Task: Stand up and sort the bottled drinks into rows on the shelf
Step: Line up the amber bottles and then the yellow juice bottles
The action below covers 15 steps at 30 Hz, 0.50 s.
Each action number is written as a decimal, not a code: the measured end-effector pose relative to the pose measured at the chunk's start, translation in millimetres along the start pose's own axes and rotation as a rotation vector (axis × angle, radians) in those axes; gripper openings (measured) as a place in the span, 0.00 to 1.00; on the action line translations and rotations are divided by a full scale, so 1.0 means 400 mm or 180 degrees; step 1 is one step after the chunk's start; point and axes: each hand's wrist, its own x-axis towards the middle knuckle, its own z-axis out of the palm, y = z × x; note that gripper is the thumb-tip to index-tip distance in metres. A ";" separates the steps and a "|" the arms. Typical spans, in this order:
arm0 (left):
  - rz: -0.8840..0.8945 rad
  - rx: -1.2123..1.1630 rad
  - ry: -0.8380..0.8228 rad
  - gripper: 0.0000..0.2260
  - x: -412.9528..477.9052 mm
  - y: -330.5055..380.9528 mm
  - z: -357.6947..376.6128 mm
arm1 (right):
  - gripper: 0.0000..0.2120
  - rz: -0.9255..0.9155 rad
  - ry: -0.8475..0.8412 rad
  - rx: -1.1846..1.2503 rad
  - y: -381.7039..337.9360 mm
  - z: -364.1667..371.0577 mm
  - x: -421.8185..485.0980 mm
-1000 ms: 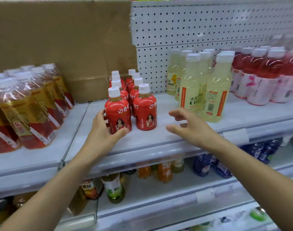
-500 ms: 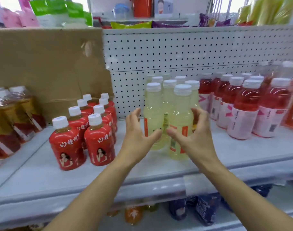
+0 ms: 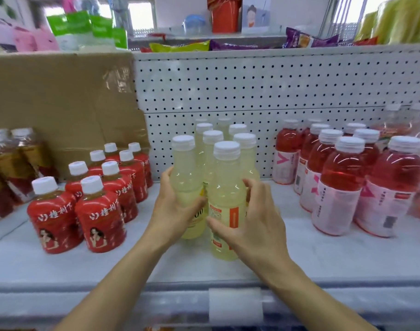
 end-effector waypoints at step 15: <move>0.1000 0.1627 0.0943 0.41 0.018 0.005 -0.114 | 0.43 0.0620 0.0612 -0.0544 0.154 -0.146 0.072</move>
